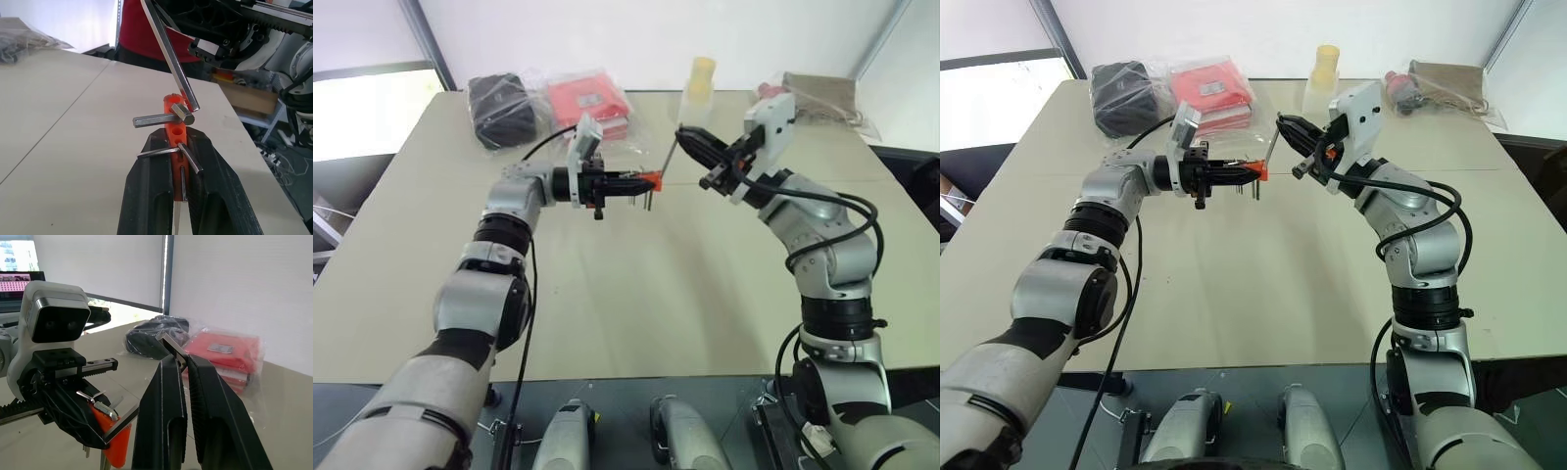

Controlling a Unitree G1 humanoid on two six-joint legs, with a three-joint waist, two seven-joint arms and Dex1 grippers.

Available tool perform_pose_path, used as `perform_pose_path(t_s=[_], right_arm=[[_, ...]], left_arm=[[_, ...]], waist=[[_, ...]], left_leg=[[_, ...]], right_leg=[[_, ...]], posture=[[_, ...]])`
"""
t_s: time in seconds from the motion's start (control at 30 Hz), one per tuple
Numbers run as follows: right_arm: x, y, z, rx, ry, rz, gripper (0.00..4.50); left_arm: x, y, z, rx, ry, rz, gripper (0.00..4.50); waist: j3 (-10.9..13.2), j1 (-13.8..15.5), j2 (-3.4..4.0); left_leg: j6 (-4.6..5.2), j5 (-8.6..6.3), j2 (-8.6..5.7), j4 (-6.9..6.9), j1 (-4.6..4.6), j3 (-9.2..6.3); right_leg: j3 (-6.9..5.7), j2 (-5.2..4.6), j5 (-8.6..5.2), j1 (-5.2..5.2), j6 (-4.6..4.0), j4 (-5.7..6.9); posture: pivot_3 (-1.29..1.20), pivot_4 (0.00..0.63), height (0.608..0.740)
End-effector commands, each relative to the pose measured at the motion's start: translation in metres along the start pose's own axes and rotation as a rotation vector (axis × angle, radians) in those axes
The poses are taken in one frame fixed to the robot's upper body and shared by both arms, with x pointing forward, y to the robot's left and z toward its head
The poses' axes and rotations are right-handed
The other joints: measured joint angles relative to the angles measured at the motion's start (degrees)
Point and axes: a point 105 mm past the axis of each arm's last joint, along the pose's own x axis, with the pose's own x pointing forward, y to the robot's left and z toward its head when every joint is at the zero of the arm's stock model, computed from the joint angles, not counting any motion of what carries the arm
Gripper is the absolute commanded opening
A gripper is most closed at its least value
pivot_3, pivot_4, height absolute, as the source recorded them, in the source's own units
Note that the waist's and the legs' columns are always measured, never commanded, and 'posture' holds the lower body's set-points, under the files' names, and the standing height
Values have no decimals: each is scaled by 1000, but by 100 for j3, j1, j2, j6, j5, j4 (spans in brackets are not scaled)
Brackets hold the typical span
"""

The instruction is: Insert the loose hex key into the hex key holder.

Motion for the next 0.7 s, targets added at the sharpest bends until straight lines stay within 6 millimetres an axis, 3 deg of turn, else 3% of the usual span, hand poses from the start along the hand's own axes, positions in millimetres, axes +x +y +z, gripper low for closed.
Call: perform_pose_path(t_s=[0.03,0.7], right_arm=[[1,-3,27,-6,-92,-14,70],[-3,-9,9,-20,-40,-39,70]], left_arm=[[1,-4,10,89,24,-32,0],[2,-5,25,50,-55,-43,0]], waist=[[0,1,0],[0,0,0]], left_leg=[[0,0,0,0,0,0],[0,0,0,0,0,0]], right_leg=[[0,0,0,0,0,0],[0,0,0,0,0,0]], posture=[[0,150,740],[0,150,740]])
